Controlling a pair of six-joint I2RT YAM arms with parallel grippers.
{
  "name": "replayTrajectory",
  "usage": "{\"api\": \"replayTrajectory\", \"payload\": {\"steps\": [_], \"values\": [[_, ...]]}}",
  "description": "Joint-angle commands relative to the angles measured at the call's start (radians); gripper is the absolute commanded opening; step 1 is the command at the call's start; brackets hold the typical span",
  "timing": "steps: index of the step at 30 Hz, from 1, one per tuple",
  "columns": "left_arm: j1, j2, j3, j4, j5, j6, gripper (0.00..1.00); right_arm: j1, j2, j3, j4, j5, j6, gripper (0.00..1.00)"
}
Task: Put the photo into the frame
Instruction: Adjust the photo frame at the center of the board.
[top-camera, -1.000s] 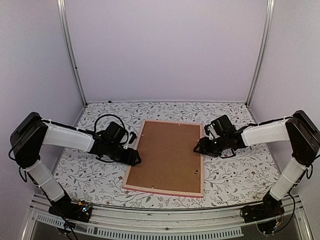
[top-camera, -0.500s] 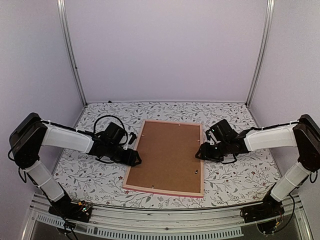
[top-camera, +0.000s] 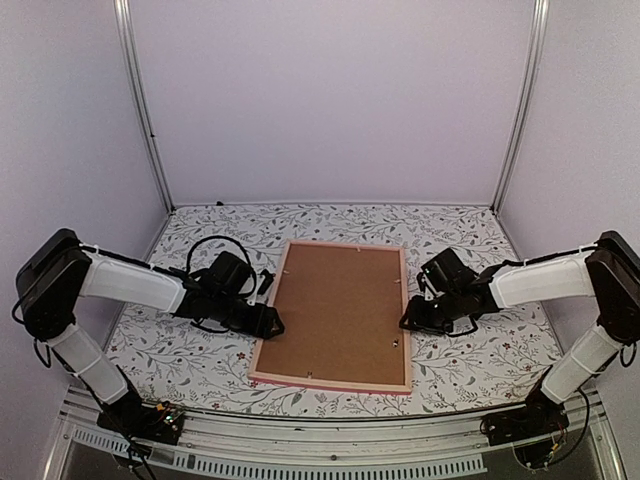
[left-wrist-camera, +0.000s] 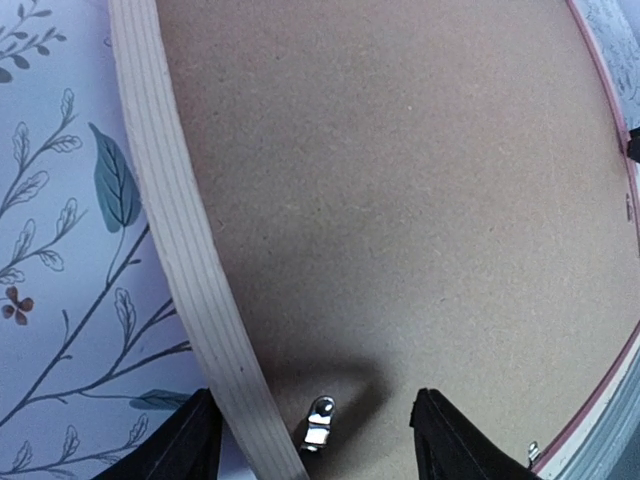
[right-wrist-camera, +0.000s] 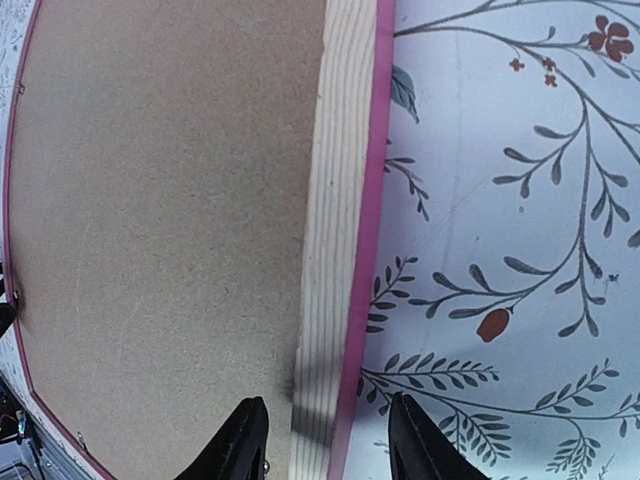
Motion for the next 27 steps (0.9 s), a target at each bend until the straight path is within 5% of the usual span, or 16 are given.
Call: {"api": "replayTrajectory", "payload": {"steps": [1, 6, 12, 21, 27], "values": [[-0.027, -0.039, -0.033, 0.030, 0.023, -0.022, 0.68, 0.010, 0.053, 0.029, 0.015, -0.014, -0.002, 0.35], [-0.058, -0.069, -0.076, 0.054, 0.041, -0.032, 0.67, 0.008, 0.086, 0.081, -0.017, 0.043, -0.034, 0.20], [-0.105, -0.071, -0.095, 0.060, 0.073, 0.004, 0.67, -0.015, 0.176, 0.211, -0.053, 0.070, -0.138, 0.18], [-0.136, -0.108, -0.064, -0.032, -0.080, 0.011, 0.70, -0.031, 0.179, 0.251, -0.125, 0.071, -0.198, 0.51], [-0.132, -0.054, -0.009, -0.090, -0.154, 0.000, 0.73, -0.015, 0.127, 0.164, -0.123, 0.045, -0.165, 0.59]]}}
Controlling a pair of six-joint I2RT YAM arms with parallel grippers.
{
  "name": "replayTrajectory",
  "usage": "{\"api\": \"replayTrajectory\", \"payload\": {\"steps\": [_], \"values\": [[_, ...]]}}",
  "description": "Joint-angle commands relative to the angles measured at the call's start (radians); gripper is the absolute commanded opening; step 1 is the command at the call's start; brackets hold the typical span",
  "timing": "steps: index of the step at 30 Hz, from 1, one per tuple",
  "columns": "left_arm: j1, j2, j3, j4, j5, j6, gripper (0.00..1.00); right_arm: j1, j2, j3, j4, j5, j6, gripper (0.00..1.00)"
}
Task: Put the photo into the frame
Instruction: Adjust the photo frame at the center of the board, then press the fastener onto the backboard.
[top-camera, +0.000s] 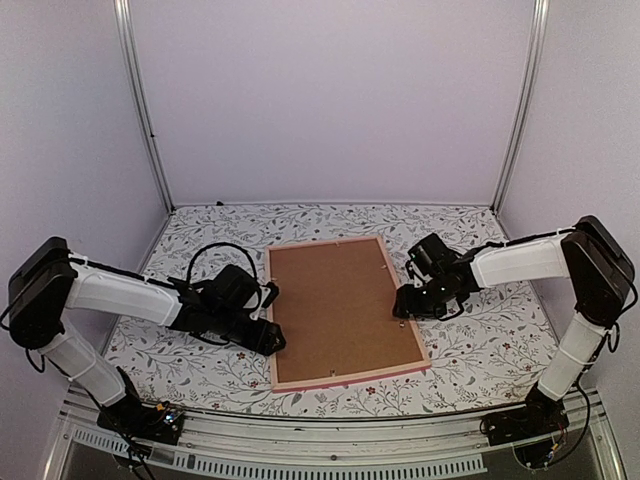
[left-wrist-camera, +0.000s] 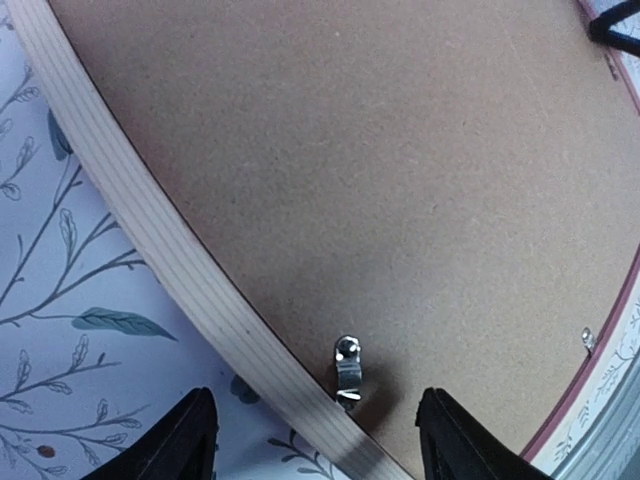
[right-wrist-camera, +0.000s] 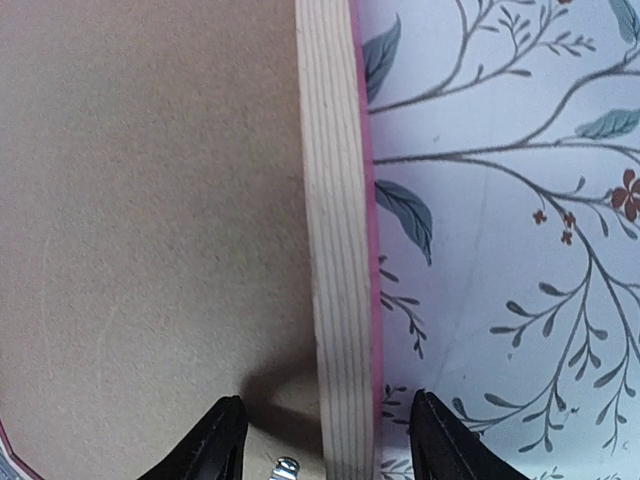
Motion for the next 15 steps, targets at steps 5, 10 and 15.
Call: {"api": "replayTrajectory", "payload": {"steps": [5, 10, 15], "values": [[0.002, 0.040, 0.063, -0.054, -0.080, -0.006, 0.75, 0.033, -0.063, -0.068, -0.026, -0.019, 0.034, 0.57], [0.007, 0.042, 0.067, -0.058, -0.080, -0.003, 0.75, 0.039, -0.065, -0.074, -0.027, -0.022, 0.039, 0.51], [0.009, 0.046, 0.064, -0.059, -0.080, -0.007, 0.75, 0.040, -0.088, -0.096, -0.028, -0.029, 0.014, 0.48]]}}
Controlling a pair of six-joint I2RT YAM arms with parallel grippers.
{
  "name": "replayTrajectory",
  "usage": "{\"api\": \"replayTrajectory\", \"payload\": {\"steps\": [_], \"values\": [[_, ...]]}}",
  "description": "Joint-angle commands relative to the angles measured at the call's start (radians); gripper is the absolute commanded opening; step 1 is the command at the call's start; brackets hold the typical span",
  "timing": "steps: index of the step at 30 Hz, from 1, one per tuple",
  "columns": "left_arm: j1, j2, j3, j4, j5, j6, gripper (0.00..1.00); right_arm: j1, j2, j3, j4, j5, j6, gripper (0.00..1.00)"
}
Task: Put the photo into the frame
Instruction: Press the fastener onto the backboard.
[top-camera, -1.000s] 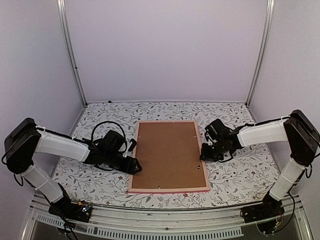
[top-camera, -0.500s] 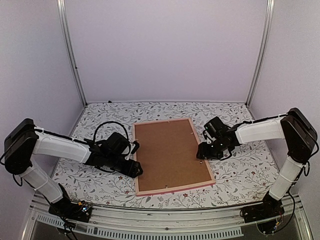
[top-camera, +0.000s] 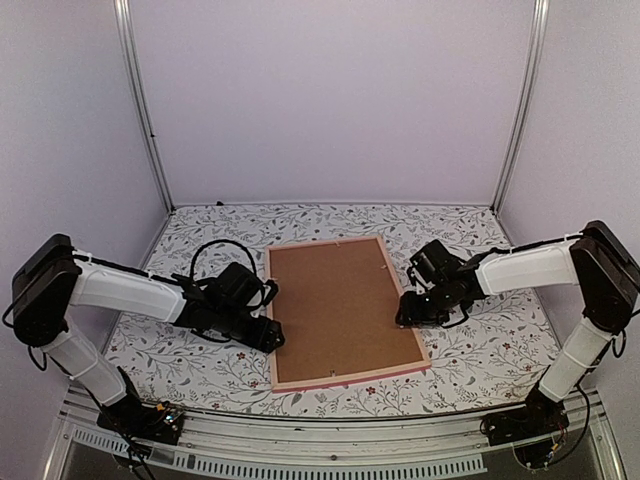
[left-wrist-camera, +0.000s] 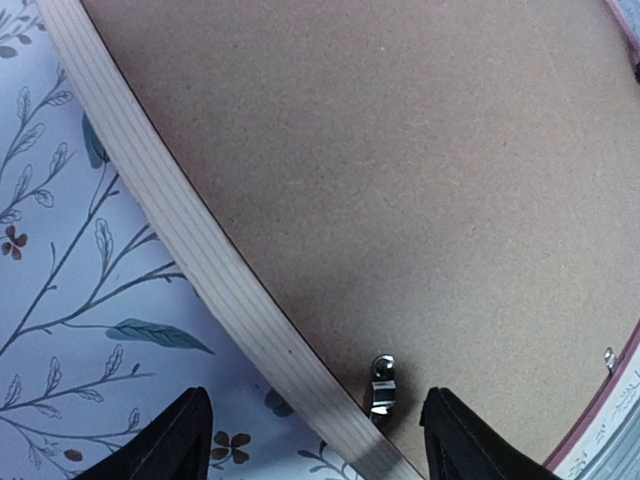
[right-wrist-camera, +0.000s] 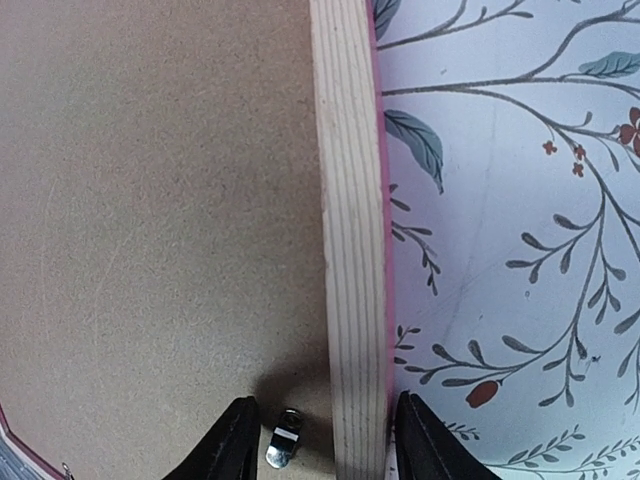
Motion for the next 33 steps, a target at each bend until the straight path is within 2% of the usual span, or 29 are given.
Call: {"api": "replayTrajectory", "payload": {"steps": [1, 6, 15, 20, 28, 33], "values": [[0.006, 0.017, 0.020, -0.008, -0.011, -0.004, 0.75, 0.011, -0.036, -0.032, -0.026, -0.018, -0.019, 0.47], [0.008, 0.022, 0.023, -0.007, -0.010, -0.005, 0.75, 0.011, -0.049, -0.040, -0.028, -0.035, -0.057, 0.46], [0.010, 0.021, 0.021, -0.009, -0.010, -0.004, 0.75, 0.011, -0.030, -0.024, -0.035, -0.033, -0.079, 0.32], [0.011, 0.025, 0.020, -0.009, -0.011, -0.002, 0.75, 0.010, -0.018, -0.028, -0.032, -0.030, -0.087, 0.28], [0.011, 0.035, 0.017, -0.005, -0.011, 0.002, 0.75, 0.008, -0.001, -0.053, 0.003, -0.042, -0.105, 0.25], [0.012, 0.037, 0.011, -0.003, -0.011, 0.002, 0.75, -0.012, 0.011, -0.086, 0.061, -0.102, -0.140, 0.22]]}}
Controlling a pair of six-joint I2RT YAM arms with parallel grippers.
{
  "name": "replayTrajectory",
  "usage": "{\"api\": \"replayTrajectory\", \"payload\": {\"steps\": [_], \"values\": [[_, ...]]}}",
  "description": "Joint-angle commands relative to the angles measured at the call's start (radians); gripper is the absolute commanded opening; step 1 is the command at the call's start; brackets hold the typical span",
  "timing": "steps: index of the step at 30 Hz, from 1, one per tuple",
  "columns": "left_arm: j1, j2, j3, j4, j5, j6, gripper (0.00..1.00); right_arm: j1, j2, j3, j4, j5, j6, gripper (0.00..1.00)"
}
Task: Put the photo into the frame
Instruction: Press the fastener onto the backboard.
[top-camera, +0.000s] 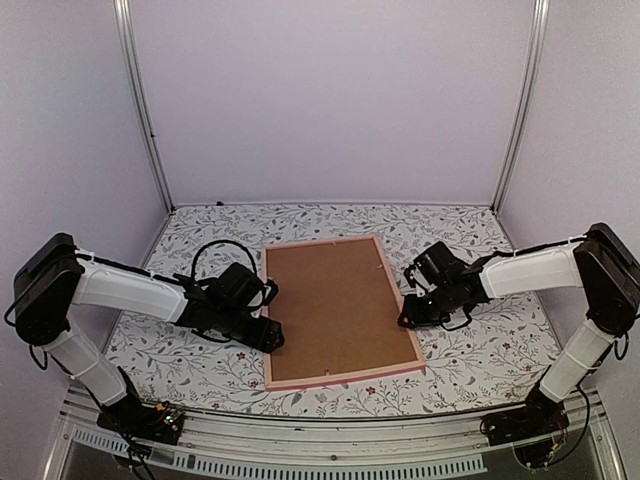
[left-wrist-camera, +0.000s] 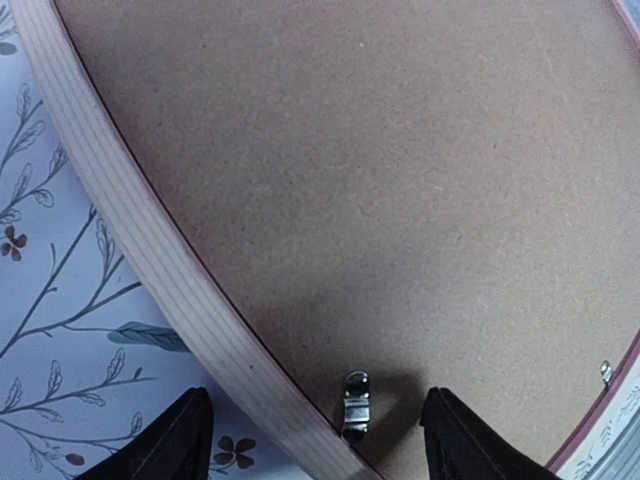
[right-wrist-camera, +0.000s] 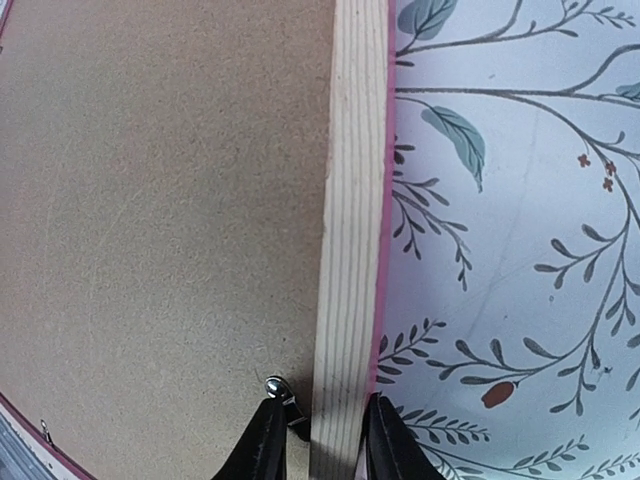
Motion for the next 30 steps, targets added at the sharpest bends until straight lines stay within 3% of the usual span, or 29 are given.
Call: {"api": "replayTrajectory", "payload": {"steps": [1, 12, 30], "values": [[0.007, 0.022, 0.006, 0.000, -0.007, 0.001, 0.75, -0.013, 0.038, -0.052, 0.039, -0.071, -0.060, 0.22], [0.008, 0.023, 0.006, -0.001, -0.008, 0.002, 0.75, -0.050, 0.020, -0.052, 0.059, -0.165, -0.045, 0.41], [0.012, 0.023, -0.003, 0.007, -0.008, 0.003, 0.75, -0.117, 0.009, -0.074, 0.063, -0.227, 0.002, 0.28]]}}
